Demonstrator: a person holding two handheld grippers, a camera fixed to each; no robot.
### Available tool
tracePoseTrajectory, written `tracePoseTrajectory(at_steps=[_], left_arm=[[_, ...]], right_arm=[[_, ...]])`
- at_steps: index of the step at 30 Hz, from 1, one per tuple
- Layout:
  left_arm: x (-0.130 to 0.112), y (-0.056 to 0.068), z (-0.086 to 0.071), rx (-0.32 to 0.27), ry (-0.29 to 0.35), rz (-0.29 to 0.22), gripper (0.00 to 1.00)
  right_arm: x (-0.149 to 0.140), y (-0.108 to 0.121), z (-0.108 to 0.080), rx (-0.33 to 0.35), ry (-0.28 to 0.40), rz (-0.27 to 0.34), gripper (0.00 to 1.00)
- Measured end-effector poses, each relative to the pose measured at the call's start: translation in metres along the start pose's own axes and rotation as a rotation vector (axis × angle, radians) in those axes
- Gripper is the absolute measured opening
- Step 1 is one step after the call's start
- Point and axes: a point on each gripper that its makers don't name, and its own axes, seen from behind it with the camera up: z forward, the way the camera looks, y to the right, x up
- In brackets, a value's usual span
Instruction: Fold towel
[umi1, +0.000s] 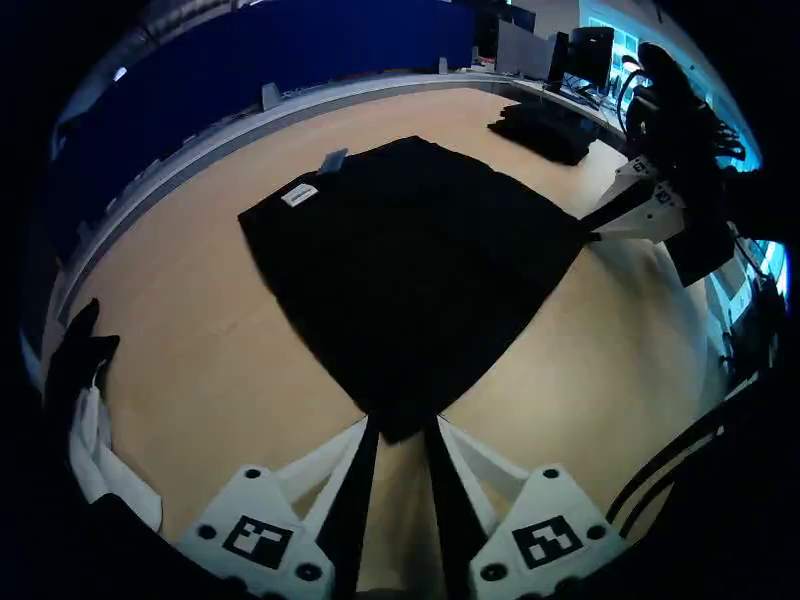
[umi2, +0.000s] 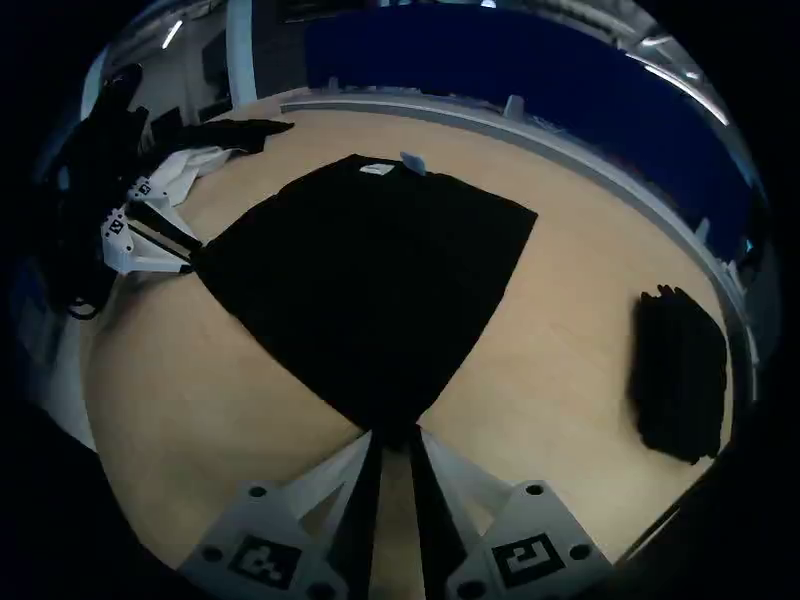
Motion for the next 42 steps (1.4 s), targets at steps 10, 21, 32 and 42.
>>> tracePoseTrajectory(at_steps=[10,21,32,42], left_arm=[[0.0,-0.006,0.0,0.026,-0.002,-0.015,0.09],[0.003,-0.005,-0.007,0.03,-0.005,-0.022,0.08],[0.016,0.003,-0.029,0.034,-0.013,-0.04,0.08],[0.037,0.007,-0.064,0.043,-0.003,-0.043,0.08]], right_arm=[[0.002,0.002,-0.002,0.005,0.005,0.033,0.13],[0.014,0.003,-0.012,0.003,0.026,0.022,0.13],[0.043,0.004,-0.043,0.0,0.094,0.041,0.12],[0.067,-0.003,-0.079,-0.006,0.148,0.065,0.12]])
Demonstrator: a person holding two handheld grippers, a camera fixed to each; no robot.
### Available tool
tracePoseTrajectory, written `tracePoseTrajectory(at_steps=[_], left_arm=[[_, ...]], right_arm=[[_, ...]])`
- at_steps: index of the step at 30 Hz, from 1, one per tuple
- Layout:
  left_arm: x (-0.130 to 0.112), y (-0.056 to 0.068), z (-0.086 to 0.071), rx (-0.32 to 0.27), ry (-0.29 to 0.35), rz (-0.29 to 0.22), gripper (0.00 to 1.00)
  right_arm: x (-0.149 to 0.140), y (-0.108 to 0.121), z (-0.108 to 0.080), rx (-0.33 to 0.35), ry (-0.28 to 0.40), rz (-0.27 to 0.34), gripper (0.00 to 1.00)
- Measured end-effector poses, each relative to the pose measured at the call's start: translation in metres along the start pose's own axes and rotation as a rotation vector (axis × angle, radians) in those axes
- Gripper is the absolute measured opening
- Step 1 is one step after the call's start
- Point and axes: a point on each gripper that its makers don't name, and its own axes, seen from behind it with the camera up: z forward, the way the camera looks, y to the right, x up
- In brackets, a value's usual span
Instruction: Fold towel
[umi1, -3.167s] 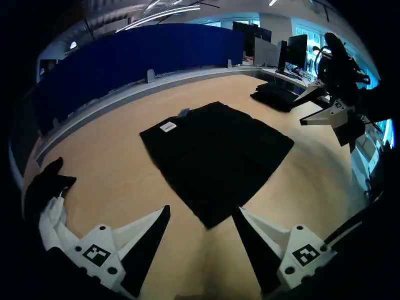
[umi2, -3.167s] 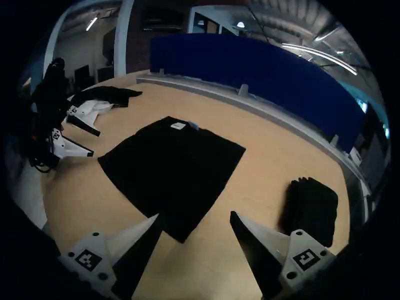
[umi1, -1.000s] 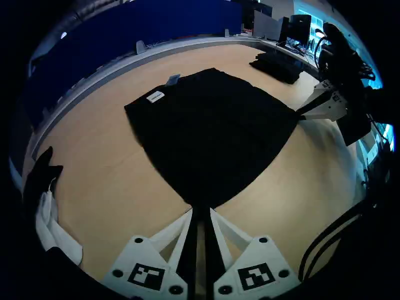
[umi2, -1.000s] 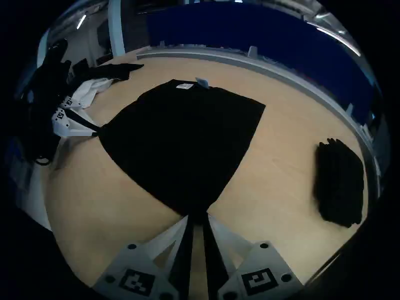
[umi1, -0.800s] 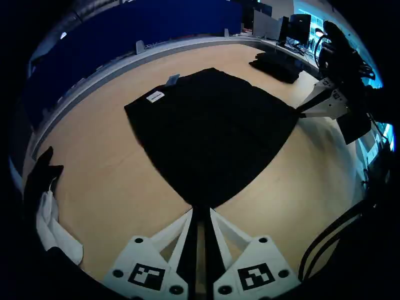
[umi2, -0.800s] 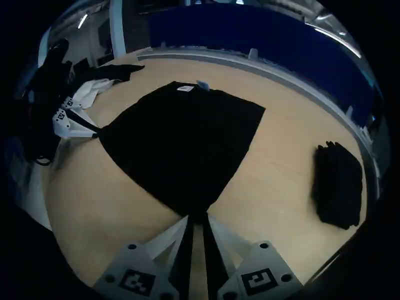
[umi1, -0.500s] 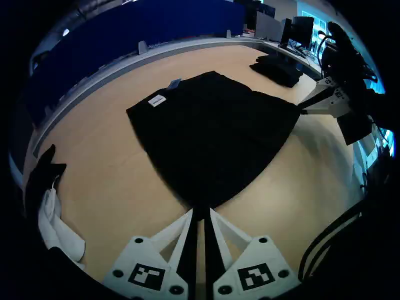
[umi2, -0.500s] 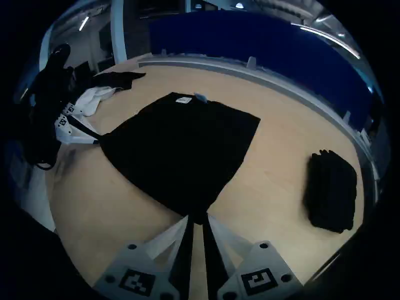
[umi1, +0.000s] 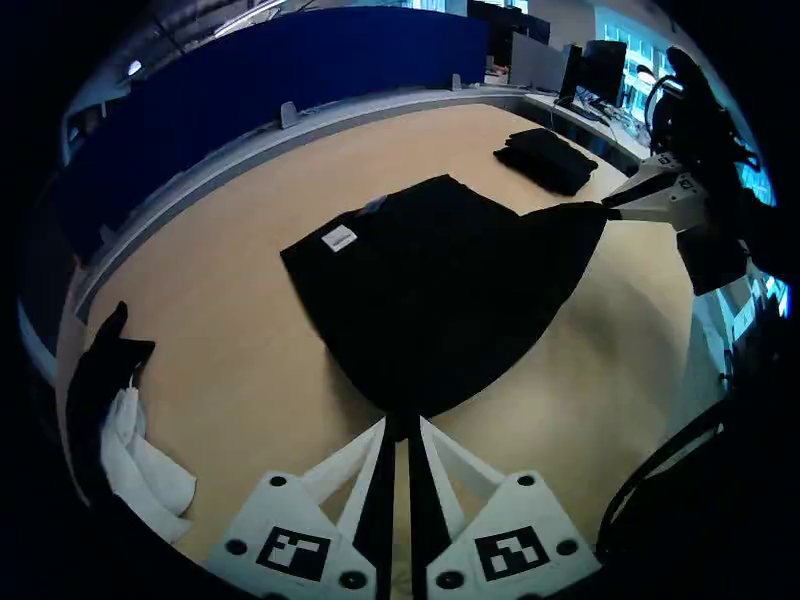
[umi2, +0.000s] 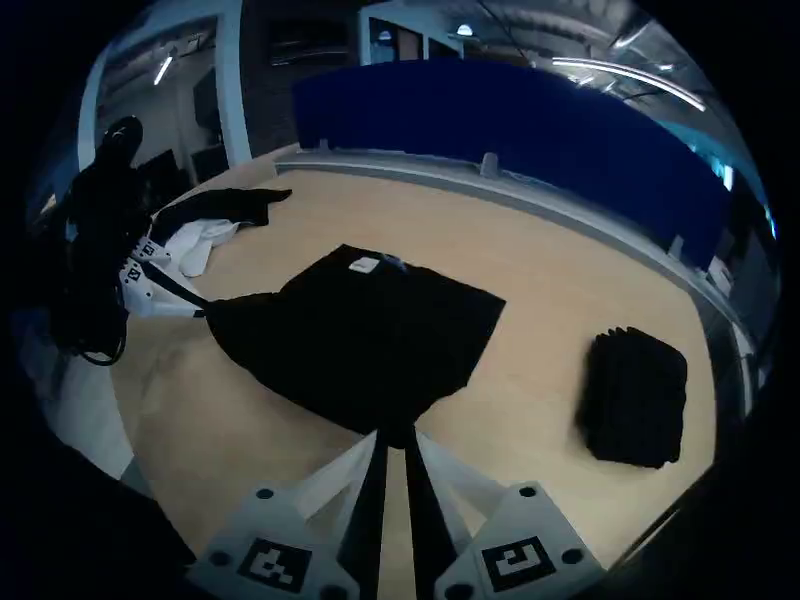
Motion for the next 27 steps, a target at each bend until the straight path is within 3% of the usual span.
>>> tracePoseTrajectory(at_steps=[11,20,27], left_arm=[[0.009,0.012,-0.034,-0.013,0.011,-0.05,0.08],[0.004,0.016,-0.029,-0.017,-0.004,-0.056,0.08],[0.017,0.003,-0.028,-0.011,-0.001,-0.064,0.08]], right_arm=[[0.009,-0.011,-0.032,0.003,0.009,0.021,0.12],[0.006,-0.011,-0.032,0.001,0.005,0.04,0.12],[0.016,-0.001,-0.022,-0.005,0.007,0.044,0.12]])
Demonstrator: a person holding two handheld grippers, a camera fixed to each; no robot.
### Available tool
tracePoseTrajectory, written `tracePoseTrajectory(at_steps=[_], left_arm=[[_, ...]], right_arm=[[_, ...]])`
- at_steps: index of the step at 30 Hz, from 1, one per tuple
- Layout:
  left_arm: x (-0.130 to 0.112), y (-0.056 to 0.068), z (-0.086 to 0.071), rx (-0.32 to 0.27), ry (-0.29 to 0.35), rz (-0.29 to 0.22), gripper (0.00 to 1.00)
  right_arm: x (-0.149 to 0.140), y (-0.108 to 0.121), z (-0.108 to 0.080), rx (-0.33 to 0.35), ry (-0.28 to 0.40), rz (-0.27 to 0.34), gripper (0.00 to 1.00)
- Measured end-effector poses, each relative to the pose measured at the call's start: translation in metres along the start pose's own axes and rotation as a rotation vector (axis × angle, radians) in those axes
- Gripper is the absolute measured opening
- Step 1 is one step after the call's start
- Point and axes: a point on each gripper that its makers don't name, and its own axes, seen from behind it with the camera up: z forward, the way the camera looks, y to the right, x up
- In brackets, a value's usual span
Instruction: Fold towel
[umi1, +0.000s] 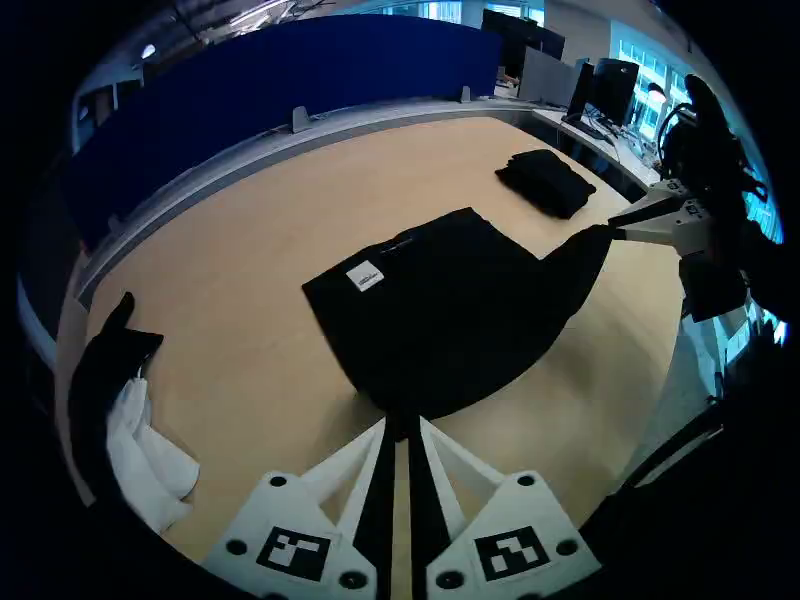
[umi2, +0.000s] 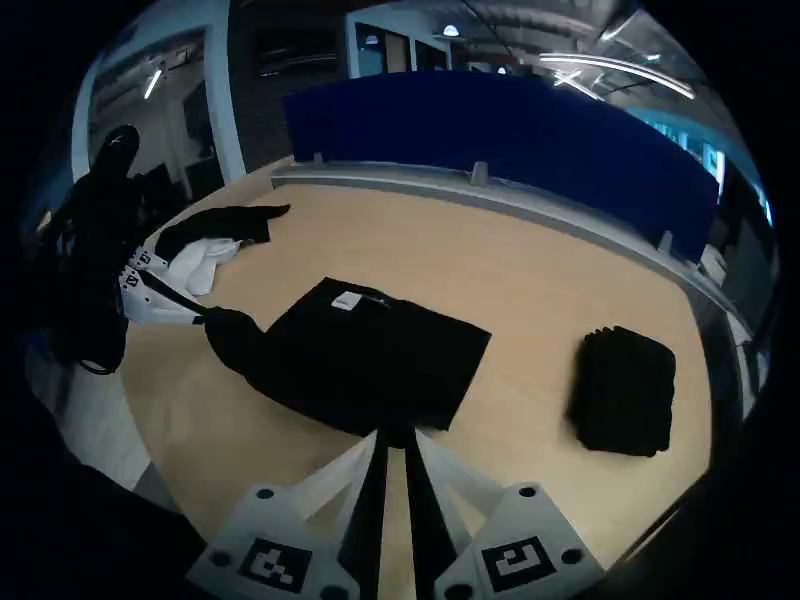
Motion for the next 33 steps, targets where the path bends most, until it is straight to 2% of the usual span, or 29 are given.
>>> tracePoseTrajectory(at_steps=[5,11,21,27,33], left_arm=[[0.016,-0.012,0.01,-0.002,0.004,-0.016,0.08],[0.037,-0.031,0.028,0.006,-0.003,-0.005,0.08],[0.054,-0.056,0.06,0.02,-0.063,0.057,0.08],[0.052,-0.061,0.076,0.02,-0.094,0.064,0.08],[0.046,-0.06,0.089,0.002,-0.118,0.051,0.08]], right_arm=[[0.013,0.011,0.011,-0.008,0.004,-0.003,0.12],[0.031,0.029,0.031,-0.022,0.01,-0.007,0.12],[0.051,0.055,0.069,-0.044,0.008,-0.002,0.12],[0.049,0.062,0.084,-0.05,-0.007,0.007,0.12],[0.045,0.068,0.095,-0.052,-0.022,0.018,0.12]])
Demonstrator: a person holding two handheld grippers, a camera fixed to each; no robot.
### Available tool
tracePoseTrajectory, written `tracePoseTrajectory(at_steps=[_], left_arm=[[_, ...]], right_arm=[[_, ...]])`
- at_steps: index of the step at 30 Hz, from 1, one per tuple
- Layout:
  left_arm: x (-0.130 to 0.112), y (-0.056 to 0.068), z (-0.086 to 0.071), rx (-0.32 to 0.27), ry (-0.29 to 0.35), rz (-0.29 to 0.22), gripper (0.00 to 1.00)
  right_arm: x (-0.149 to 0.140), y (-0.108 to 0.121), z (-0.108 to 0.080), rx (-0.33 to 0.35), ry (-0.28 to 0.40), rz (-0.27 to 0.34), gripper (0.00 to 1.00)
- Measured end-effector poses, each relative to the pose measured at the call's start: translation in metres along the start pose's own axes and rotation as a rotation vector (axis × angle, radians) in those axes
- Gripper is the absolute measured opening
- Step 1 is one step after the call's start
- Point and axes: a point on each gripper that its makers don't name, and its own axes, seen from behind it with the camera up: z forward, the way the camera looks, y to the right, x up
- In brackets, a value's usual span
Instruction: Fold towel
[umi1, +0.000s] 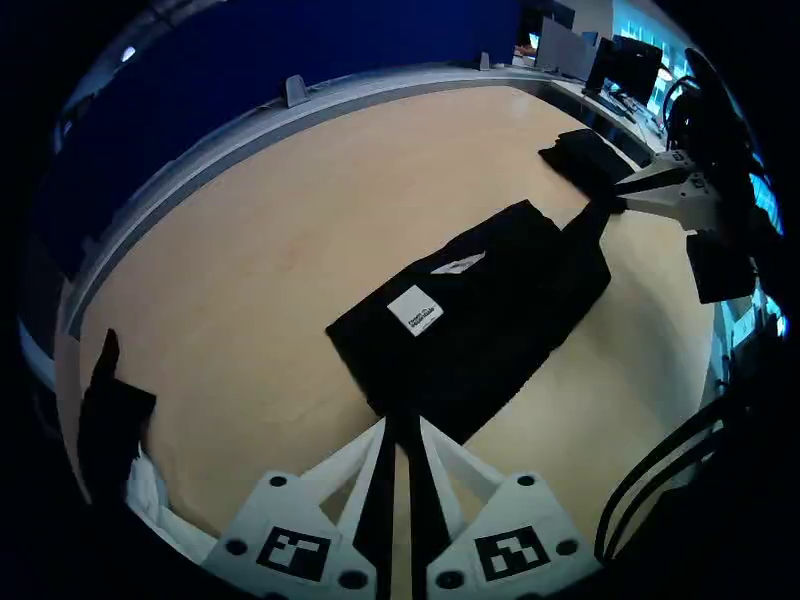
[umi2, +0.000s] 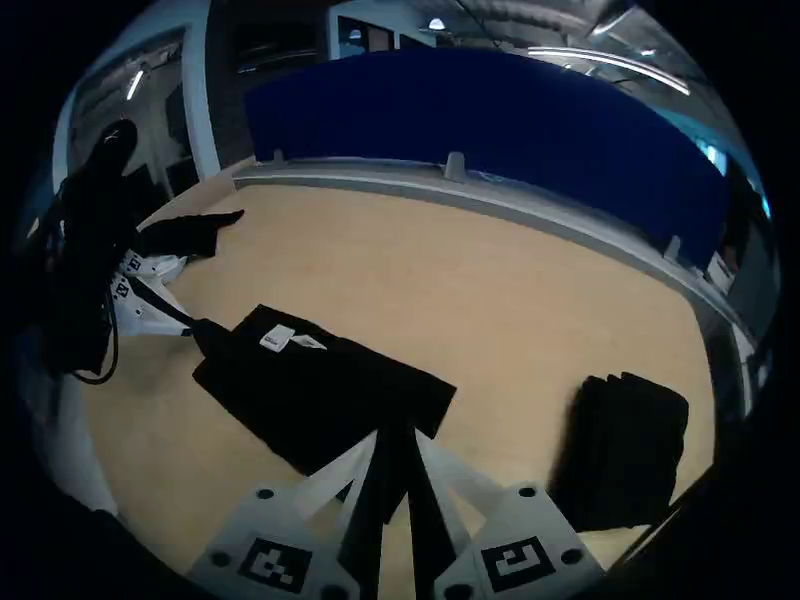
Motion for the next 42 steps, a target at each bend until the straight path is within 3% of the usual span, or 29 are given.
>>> tracePoseTrajectory(at_steps=[10,22,31,36,40,42], left_arm=[[-0.005,-0.011,0.024,-0.002,-0.035,0.014,0.13],[0.004,-0.034,0.047,0.048,-0.039,0.053,0.28],[0.005,-0.043,0.052,0.086,-0.033,0.068,0.4],[0.009,-0.052,0.054,0.115,-0.027,0.061,0.42],[0.015,-0.058,0.053,0.127,-0.02,0.057,0.53],[0.018,-0.06,0.052,0.133,-0.016,0.058,0.64]], right_arm=[[-0.003,0.009,0.023,-0.001,-0.03,0.006,0.12],[-0.008,0.024,0.051,-0.052,-0.072,0.008,0.15],[-0.008,0.032,0.058,-0.076,-0.072,0.029,0.33],[-0.009,0.04,0.059,-0.108,-0.072,0.008,0.52],[-0.009,0.044,0.06,-0.132,-0.069,-0.006,0.61],[-0.008,0.046,0.061,-0.139,-0.066,-0.01,0.68]])
